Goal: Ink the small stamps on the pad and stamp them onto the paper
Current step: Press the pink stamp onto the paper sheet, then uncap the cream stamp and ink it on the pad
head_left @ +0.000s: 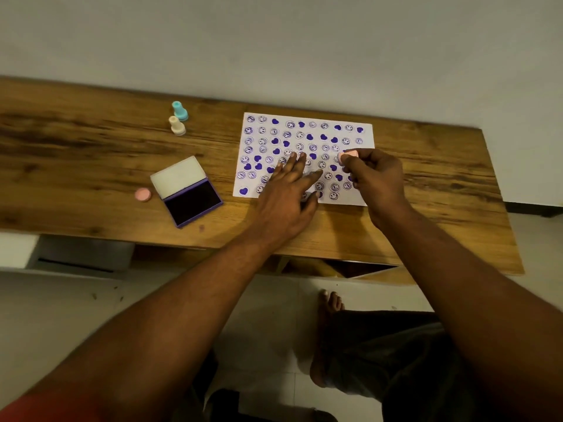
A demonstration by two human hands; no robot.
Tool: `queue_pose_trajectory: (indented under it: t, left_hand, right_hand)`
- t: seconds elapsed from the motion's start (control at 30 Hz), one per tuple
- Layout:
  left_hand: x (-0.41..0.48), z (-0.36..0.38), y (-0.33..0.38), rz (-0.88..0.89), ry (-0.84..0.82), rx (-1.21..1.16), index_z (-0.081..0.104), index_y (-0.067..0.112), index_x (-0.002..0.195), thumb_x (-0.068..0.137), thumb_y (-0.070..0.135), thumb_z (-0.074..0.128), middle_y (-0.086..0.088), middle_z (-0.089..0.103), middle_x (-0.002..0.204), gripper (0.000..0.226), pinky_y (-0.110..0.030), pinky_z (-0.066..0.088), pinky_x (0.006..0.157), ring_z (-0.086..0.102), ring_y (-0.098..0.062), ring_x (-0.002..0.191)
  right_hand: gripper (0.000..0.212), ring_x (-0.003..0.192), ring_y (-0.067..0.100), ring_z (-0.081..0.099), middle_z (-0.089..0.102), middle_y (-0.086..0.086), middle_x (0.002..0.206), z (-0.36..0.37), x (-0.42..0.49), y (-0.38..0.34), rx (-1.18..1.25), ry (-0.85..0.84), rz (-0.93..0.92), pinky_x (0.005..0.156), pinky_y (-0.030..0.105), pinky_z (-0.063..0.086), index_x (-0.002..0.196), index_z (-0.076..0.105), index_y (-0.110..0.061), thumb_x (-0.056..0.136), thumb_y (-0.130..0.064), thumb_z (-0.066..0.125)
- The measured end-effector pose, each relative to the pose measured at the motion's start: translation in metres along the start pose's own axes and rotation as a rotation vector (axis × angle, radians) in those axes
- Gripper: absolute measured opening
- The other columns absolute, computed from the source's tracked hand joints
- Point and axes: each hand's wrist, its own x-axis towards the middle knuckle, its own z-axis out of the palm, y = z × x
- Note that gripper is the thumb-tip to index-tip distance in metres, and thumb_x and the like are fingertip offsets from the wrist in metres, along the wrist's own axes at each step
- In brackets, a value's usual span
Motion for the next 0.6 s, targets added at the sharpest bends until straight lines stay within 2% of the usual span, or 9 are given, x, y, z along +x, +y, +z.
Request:
queue_pose_trajectory:
  t: [0.1,0.13,0.2,0.3,0.47,0.53,0.6]
  left_hand:
    - [-0.006,-0.020,-0.007,-0.040,0.040,-0.044,0.049,0.025,0.157,0.105,0.040,0.055,-0.008,0.028,0.171,0.054,-0.041,0.009,0.132,0.015,-0.021,0.162]
    - [-0.009,-0.030,-0.012,-0.056,0.070,-0.041,0.050,0.025,0.156,0.104,0.041,0.055,-0.007,0.029,0.171,0.054,-0.039,0.008,0.131,0.015,-0.020,0.162]
    - [-0.017,-0.053,-0.027,-0.099,0.142,-0.010,0.051,0.026,0.155,0.104,0.043,0.056,-0.005,0.031,0.171,0.055,-0.035,0.006,0.129,0.017,-0.019,0.161]
    - [-0.036,-0.086,-0.052,-0.161,0.217,0.026,0.051,0.025,0.154,0.103,0.044,0.057,-0.003,0.032,0.171,0.055,-0.041,0.012,0.130,0.016,-0.018,0.161]
    - [-0.074,-0.132,-0.097,-0.242,0.248,0.092,0.055,0.021,0.151,0.099,0.053,0.062,-0.008,0.034,0.169,0.061,-0.042,0.014,0.131,0.022,-0.021,0.160]
    - [-0.086,-0.148,-0.115,-0.267,0.265,0.103,0.061,0.020,0.145,0.099,0.050,0.064,-0.009,0.039,0.167,0.055,-0.043,0.017,0.130,0.026,-0.023,0.159]
    - [-0.097,-0.164,-0.135,-0.340,0.282,0.116,0.068,0.022,0.136,0.099,0.043,0.065,-0.010,0.043,0.165,0.043,-0.041,0.019,0.129,0.029,-0.023,0.158]
  right_hand:
    - [0.025,0.080,0.015,0.077,0.079,0.000,0.086,0.018,0.002,-0.012,-0.200,-0.040,-0.125,0.068,0.032,0.061,0.107,0.077,-0.015,0.089,-0.032,0.081]
    - [0.025,0.081,0.017,0.076,0.078,0.000,0.087,0.027,0.001,-0.017,-0.247,-0.054,-0.173,0.071,0.033,0.061,0.108,0.077,-0.017,0.089,-0.033,0.081]
    - [0.026,0.082,0.012,0.075,0.078,-0.004,0.089,0.048,-0.005,-0.025,-0.309,-0.099,-0.272,0.073,0.028,0.061,0.110,0.078,-0.018,0.090,-0.035,0.080]
    - [0.023,0.078,0.006,0.073,0.077,-0.007,0.087,0.079,-0.015,-0.034,-0.330,-0.159,-0.371,0.070,0.022,0.058,0.108,0.079,-0.017,0.093,-0.034,0.077]
    - [0.021,0.079,0.005,0.072,0.076,-0.009,0.086,0.136,-0.032,-0.041,-0.382,-0.277,-0.426,0.069,0.022,0.059,0.105,0.080,-0.019,0.093,-0.035,0.075]
    - [0.024,0.081,0.006,0.070,0.076,-0.009,0.088,0.158,-0.040,-0.041,-0.407,-0.352,-0.461,0.067,0.021,0.056,0.107,0.079,-0.020,0.092,-0.038,0.074]
    - [0.027,0.083,0.002,0.068,0.074,-0.013,0.090,0.183,-0.049,-0.042,-0.436,-0.409,-0.499,0.066,0.012,0.049,0.110,0.078,-0.023,0.092,-0.043,0.073]
